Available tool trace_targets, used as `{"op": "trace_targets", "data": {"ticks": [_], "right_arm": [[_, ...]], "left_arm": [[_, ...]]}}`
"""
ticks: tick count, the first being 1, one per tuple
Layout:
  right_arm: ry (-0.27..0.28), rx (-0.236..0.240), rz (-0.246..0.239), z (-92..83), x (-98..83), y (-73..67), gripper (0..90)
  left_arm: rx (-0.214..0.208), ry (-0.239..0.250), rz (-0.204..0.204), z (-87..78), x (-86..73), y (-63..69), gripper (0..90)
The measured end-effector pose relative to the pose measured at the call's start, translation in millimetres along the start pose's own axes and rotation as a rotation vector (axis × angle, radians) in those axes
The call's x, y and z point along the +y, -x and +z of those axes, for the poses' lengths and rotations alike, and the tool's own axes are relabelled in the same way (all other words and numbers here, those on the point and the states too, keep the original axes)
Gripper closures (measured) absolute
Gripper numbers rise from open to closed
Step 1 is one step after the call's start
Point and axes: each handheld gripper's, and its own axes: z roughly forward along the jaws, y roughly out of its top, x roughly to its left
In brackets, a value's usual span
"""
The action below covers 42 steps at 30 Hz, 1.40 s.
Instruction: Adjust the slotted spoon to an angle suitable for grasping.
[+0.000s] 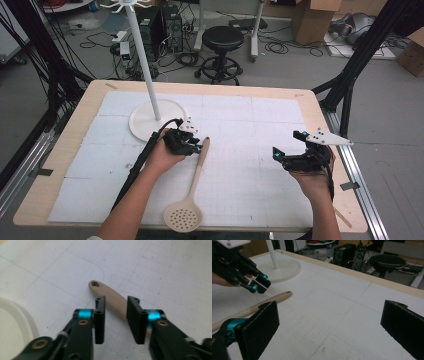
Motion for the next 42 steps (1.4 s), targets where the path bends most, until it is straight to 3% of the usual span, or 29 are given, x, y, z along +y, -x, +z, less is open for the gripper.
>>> {"op": "trace_targets", "data": {"ticks": [6, 9, 17, 20, 27, 31, 37, 42], "right_arm": [[-0.002, -0.001, -0.004, 0.0, -0.3, 0.2, 0.8], [-0.007, 0.0, -0.001, 0.8, -0.3, -0.6, 0.8], [-0.011, -0.001, 0.003, 1.4, -0.1, -1.9, 0.8], [-0.011, -0.002, 0.001, 1.4, -0.2, -1.8, 0.8], [-0.015, -0.003, 0.002, 1.9, -1.1, -0.6, 0.8], [-0.011, -0.005, -0.002, 1.9, -1.5, 0.4, 0.8], [-0.011, -0.006, 0.001, 1.3, -1.6, 0.8, 0.8], [-0.012, -0.009, -0.006, 1.9, -1.8, 1.2, 0.8]], "left_arm": [[0.032, 0.045, -0.058, -17.9, -0.8, 2.1, 46.7], [0.054, 0.04, -0.099, -24.1, -1.6, 4.6, 35.9], [0.03, 0.017, -0.135, -26.4, -0.6, 12.2, 28.8], [0.013, -0.01, -0.154, -20.7, -1.4, 14.1, 27.5], [0.014, -0.073, -0.151, -3.7, -7.3, 25.0, 27.4], [0.009, -0.133, -0.129, 12.2, -13.3, 35.5, 28.6], [0.019, -0.184, -0.093, 23.0, -16.0, 44.5, 40.6], [0.039, -0.192, -0.088, 22.5, -15.0, 48.3, 42.8]]}}
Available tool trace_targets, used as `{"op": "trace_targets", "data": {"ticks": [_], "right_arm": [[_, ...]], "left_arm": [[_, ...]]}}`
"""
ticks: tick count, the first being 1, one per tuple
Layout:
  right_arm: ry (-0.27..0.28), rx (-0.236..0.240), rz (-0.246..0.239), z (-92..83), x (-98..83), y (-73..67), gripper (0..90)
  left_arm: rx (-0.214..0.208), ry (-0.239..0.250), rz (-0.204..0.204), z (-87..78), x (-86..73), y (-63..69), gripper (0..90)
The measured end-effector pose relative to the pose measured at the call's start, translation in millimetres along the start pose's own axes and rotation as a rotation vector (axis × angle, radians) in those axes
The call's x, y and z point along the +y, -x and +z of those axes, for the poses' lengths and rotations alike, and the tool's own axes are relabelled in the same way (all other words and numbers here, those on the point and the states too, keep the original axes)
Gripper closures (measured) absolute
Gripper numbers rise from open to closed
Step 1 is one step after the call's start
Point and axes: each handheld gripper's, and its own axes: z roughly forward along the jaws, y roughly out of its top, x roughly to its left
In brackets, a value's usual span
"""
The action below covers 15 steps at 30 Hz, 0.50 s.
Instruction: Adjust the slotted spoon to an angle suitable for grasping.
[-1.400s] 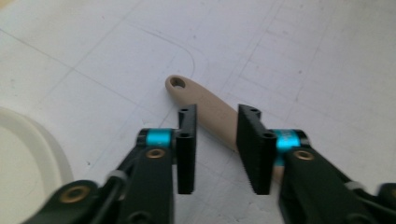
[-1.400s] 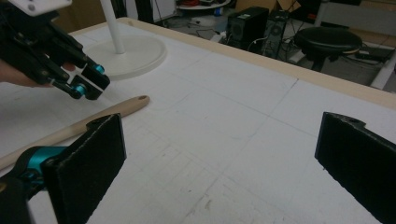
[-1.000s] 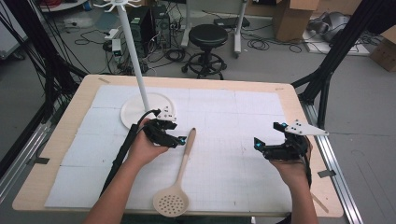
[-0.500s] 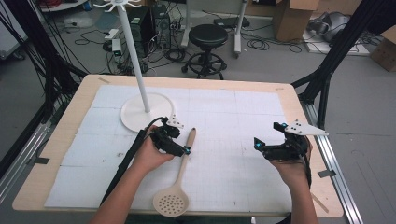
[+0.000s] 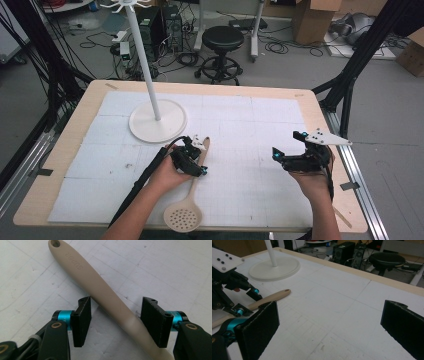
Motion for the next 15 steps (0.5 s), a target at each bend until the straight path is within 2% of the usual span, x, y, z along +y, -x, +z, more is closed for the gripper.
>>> {"op": "trace_targets", "data": {"ticks": [6, 15], "right_arm": [[-0.004, 0.001, 0.004, -0.3, 0.0, -0.6, 0.8], [-0.008, 0.002, 0.006, 1.0, -0.4, -0.8, 0.8]], "left_arm": [[-0.003, -0.007, 0.004, -1.1, 0.8, -1.2, 45.4], [0.0, -0.038, 0.015, -8.3, -0.7, -14.2, 59.1]]}}
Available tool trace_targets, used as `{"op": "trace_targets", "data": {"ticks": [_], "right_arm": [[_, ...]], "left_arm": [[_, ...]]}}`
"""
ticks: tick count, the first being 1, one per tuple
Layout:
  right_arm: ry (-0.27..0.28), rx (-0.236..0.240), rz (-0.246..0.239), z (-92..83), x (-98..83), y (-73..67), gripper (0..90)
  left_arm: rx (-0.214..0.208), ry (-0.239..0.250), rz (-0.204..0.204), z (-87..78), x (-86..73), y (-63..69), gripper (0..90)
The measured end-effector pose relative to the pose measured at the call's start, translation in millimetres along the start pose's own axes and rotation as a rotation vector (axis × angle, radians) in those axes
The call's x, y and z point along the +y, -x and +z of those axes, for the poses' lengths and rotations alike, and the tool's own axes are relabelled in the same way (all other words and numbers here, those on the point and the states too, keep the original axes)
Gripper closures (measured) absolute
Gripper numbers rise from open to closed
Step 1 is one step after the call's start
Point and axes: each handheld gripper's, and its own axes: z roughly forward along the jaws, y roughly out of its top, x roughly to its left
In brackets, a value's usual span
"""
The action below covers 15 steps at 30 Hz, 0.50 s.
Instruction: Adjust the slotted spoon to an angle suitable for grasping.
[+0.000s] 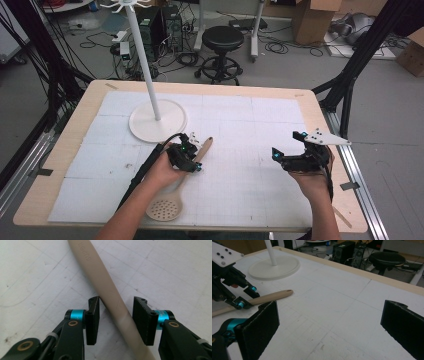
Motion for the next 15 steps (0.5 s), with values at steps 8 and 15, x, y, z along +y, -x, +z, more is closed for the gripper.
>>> {"op": "trace_targets", "data": {"ticks": [8, 15], "right_arm": [[0.007, -0.002, -0.004, -0.6, 0.0, 0.9, 0.8], [0.004, 0.0, -0.003, -0.3, -0.1, 0.8, 0.8]], "left_arm": [[0.004, -0.047, 0.05, -3.9, 2.6, -4.1, 67.6], [-0.011, -0.061, 0.063, -7.4, 0.2, -8.9, 73.0]]}}
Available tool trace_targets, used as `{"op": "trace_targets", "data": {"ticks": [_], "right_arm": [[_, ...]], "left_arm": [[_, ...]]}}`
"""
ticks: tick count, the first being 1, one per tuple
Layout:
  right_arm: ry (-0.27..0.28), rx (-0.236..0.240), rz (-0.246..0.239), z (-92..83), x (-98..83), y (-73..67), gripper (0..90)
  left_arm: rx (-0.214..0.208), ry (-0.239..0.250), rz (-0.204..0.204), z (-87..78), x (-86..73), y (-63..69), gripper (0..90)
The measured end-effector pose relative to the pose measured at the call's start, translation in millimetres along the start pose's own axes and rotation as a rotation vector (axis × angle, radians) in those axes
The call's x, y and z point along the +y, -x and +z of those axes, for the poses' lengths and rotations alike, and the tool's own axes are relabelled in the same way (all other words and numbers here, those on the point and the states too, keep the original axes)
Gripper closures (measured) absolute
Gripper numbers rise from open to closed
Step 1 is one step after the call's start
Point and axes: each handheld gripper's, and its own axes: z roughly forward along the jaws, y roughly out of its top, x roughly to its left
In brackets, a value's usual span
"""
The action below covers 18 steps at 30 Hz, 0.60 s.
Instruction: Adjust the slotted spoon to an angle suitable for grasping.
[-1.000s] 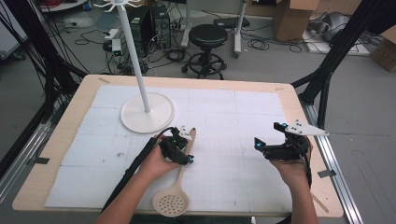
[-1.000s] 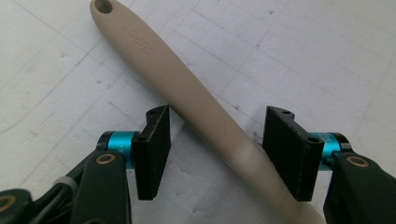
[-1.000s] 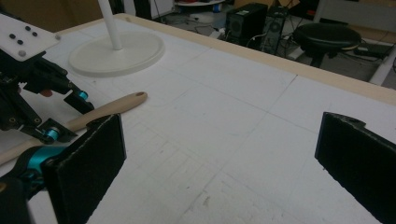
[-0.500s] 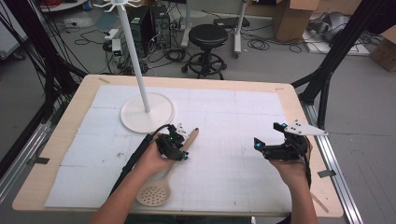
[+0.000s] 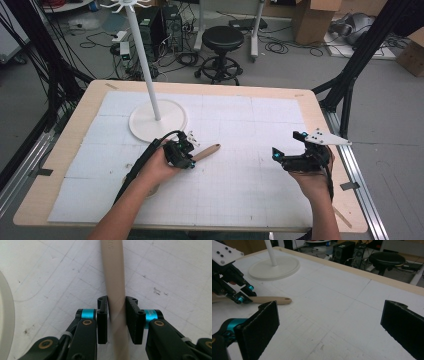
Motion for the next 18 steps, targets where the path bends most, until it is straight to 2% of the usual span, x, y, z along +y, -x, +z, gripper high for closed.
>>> {"op": "trace_targets", "data": {"ticks": [6, 7, 10, 17, 18], "right_arm": [[0.002, -0.001, -0.001, -0.4, 0.0, 0.1, 0.8], [0.003, -0.001, 0.002, -0.5, 0.0, 0.0, 0.8], [0.001, -0.001, -0.002, 0.1, 0.0, -0.3, 0.8], [-0.002, 0.003, 0.0, 0.1, 0.2, -1.3, 0.8], [-0.002, 0.002, 0.001, 0.0, 0.1, -1.3, 0.8]], "left_arm": [[-0.012, -0.011, 0.017, -1.1, -0.3, -0.4, 73.2], [-0.013, -0.024, 0.04, -2.3, -0.2, 0.0, 73.2], [-0.026, -0.047, 0.067, -4.3, -0.2, -0.4, 73.3], [-0.04, -0.055, 0.091, -6.3, -2.3, -2.3, 73.2], [-0.048, -0.06, 0.108, -7.2, -3.1, -3.8, 73.2]]}}
